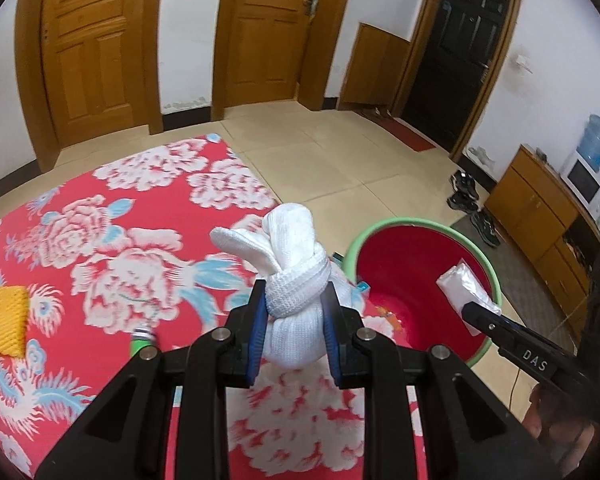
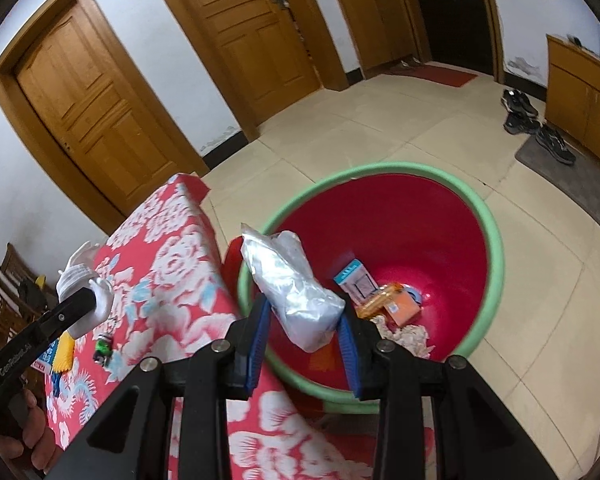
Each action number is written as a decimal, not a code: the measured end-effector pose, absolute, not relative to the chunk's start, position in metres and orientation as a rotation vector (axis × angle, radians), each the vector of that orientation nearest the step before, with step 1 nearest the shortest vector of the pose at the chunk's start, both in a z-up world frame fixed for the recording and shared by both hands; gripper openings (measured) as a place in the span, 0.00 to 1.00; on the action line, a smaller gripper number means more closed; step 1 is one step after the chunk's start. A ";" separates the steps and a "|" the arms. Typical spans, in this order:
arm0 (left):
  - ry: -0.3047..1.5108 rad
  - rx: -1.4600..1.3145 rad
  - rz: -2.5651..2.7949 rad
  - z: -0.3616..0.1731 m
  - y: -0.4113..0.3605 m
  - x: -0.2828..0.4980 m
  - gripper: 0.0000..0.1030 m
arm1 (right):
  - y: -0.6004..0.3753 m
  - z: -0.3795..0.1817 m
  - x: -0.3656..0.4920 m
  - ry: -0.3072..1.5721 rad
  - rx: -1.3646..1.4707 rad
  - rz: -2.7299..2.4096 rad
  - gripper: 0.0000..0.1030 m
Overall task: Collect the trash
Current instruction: 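Carry the plastic bag over the bucket with the right tool while the left tool carries the glove toward it, then open both tools over the red bucket to drop the glove and plastic bag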
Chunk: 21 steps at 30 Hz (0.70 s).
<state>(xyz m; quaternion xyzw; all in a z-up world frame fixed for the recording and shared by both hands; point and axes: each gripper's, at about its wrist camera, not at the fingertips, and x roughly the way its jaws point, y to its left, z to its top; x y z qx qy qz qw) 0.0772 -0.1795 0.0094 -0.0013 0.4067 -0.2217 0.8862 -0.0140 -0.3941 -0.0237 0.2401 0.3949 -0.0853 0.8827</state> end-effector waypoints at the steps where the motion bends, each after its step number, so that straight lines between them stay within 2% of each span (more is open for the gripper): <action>1: 0.850 0.002 -0.467 0.008 -0.183 0.077 0.25 | -0.397 -0.026 -0.015 0.824 0.505 -0.182 0.35; 15: 0.882 0.074 -0.570 -0.007 -0.239 0.076 0.25 | -0.433 -0.047 -0.022 0.834 0.579 -0.242 0.37; 21: 0.886 0.095 -0.614 -0.012 -0.258 0.076 0.25 | -0.442 -0.050 -0.024 0.830 0.599 -0.249 0.42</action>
